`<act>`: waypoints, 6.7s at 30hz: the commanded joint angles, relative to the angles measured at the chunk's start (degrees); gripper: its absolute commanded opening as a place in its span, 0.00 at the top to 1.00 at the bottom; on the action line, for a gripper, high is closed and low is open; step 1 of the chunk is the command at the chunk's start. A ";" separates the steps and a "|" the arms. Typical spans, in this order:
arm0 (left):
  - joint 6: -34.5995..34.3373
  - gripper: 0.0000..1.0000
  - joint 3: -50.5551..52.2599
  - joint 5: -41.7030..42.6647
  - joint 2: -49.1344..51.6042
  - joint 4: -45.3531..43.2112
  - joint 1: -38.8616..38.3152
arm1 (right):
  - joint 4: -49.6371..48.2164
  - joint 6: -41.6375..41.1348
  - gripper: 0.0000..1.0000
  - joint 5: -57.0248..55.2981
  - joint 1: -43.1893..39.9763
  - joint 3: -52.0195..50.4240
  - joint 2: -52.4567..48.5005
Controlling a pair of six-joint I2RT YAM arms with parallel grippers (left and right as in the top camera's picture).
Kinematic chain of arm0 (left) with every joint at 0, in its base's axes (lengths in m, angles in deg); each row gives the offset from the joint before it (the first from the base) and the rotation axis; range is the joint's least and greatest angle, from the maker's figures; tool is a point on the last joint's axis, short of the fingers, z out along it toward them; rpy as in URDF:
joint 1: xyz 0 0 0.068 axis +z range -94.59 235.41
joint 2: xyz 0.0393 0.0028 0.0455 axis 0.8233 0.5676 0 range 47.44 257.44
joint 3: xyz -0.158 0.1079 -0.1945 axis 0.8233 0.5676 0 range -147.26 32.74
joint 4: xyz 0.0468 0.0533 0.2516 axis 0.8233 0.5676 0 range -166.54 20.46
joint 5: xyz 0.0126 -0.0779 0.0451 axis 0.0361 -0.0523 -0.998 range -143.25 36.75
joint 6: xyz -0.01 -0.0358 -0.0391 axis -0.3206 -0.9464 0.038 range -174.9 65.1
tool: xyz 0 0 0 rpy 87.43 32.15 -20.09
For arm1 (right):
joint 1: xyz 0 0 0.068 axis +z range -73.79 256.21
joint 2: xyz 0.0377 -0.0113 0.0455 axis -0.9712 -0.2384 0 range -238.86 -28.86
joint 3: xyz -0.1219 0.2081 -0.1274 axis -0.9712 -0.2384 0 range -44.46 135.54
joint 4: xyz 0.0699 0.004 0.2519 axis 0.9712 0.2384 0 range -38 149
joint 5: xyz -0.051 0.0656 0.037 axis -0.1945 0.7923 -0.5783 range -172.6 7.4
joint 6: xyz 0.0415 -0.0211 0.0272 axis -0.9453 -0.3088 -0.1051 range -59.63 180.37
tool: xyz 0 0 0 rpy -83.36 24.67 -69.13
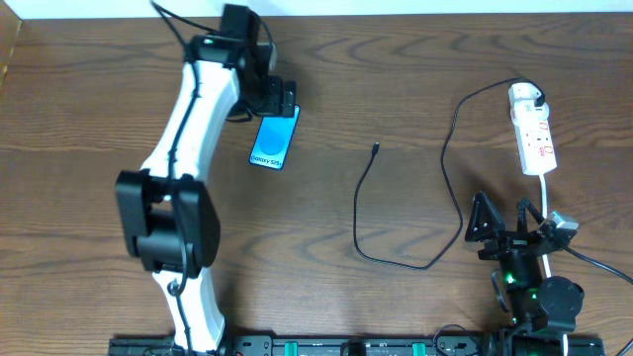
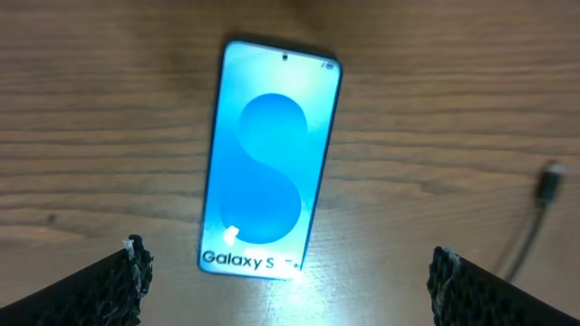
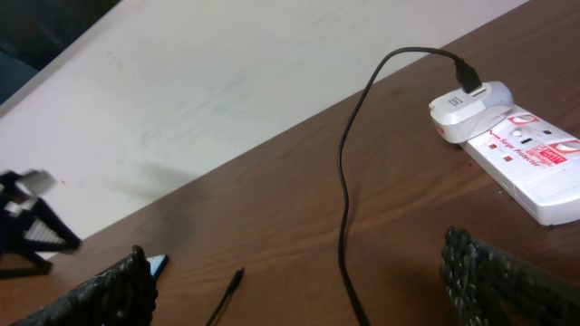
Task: Plug charger to phone and switch on socket
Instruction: 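Move the left gripper forward over the blue phone and lower, then close the left gripper on the blue phone's sides, then lift the phone with the left gripper and tilt it upright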
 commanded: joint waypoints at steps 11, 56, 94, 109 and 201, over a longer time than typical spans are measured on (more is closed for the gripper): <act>-0.94 0.01 0.44 -2.36 7.63 -1.57 -0.20 | 0.24 0.81 0.01 0.35 0.22 -0.07 0.11; 3.76 0.07 6.56 -6.25 14.51 -7.34 -3.06 | 0.24 0.81 0.01 0.35 0.22 -0.07 0.11; -8.17 0.18 6.56 -8.35 14.51 -3.56 1.16 | 0.24 0.81 0.01 0.35 0.22 -0.07 0.11; -15.10 0.17 6.73 -8.35 14.51 -4.50 1.16 | 0.24 0.81 0.01 0.35 0.22 -0.07 0.11; -18.80 0.26 6.93 11.52 -1.16 3.15 1.29 | 0.24 0.83 0.01 0.35 0.22 -0.07 0.11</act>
